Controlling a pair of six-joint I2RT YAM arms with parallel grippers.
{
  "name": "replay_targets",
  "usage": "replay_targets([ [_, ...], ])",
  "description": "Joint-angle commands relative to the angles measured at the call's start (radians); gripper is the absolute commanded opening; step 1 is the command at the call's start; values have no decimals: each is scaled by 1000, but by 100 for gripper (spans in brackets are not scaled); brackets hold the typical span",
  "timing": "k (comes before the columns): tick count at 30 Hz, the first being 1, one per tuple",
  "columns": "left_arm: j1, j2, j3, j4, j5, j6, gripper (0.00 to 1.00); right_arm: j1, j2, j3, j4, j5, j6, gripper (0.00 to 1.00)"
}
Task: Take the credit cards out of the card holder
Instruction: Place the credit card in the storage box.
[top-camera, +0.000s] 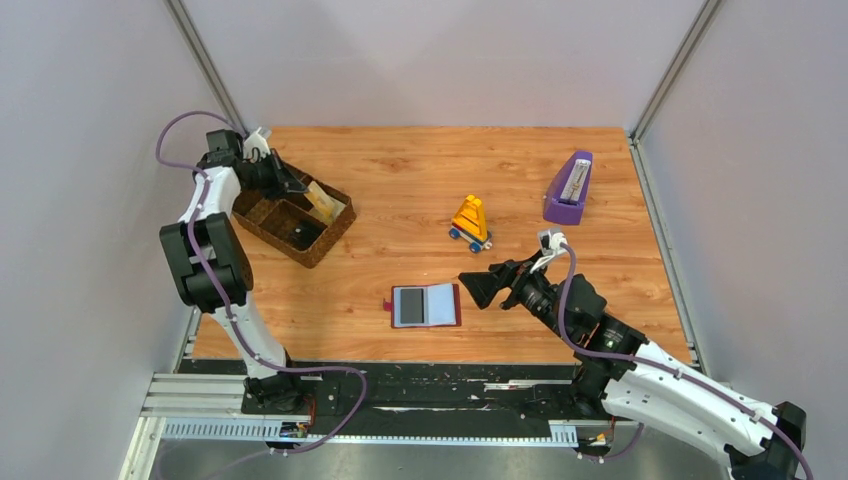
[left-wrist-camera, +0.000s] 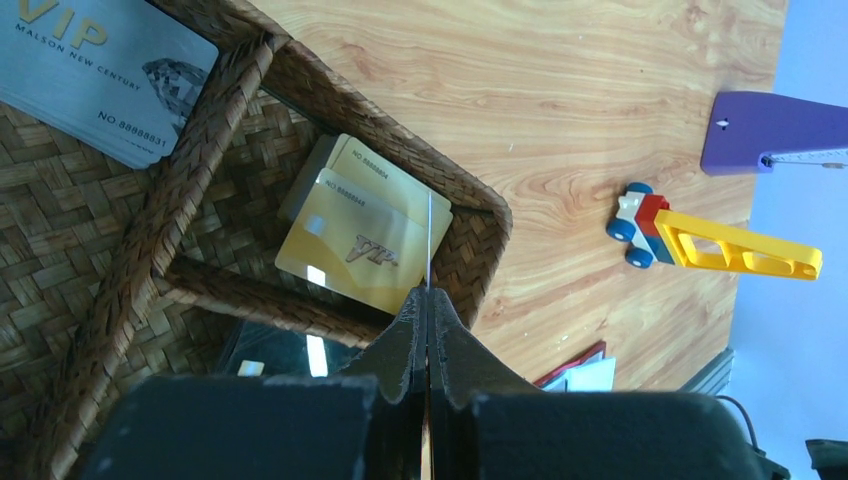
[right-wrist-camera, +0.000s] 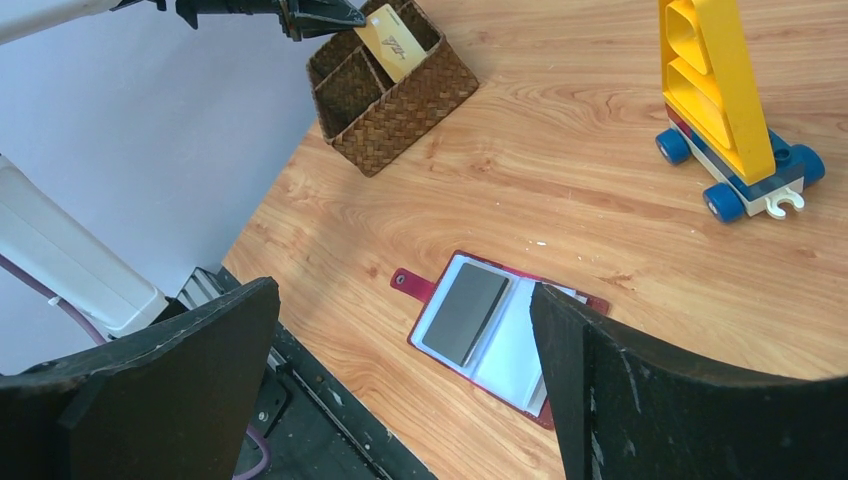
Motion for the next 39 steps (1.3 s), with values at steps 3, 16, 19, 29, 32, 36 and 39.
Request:
replay_targets([
  [3, 0, 30, 22, 95, 20, -28, 0, -4, 9, 47, 47, 6, -15, 100],
  [16, -2, 58, -25, 180, 37, -76, 0, -7, 9, 43, 47, 15, -22, 100],
  [19, -2, 56, -37, 192, 39, -83, 0, -7, 9, 45, 47, 18, -23, 100],
  [29, -10, 63, -91, 245, 47, -124, 3, -11, 15, 45, 51, 10, -30, 100],
  [32, -14, 70, -94, 242, 39, -121, 5, -12, 15, 44, 51, 1, -28, 100],
  [36, -20, 75, -101, 242, 20, -120, 9, -14, 12, 48, 50, 2, -32, 100],
  [39, -25, 83, -96, 235, 13, -116, 12, -15, 9, 46, 51, 6, -34, 100],
])
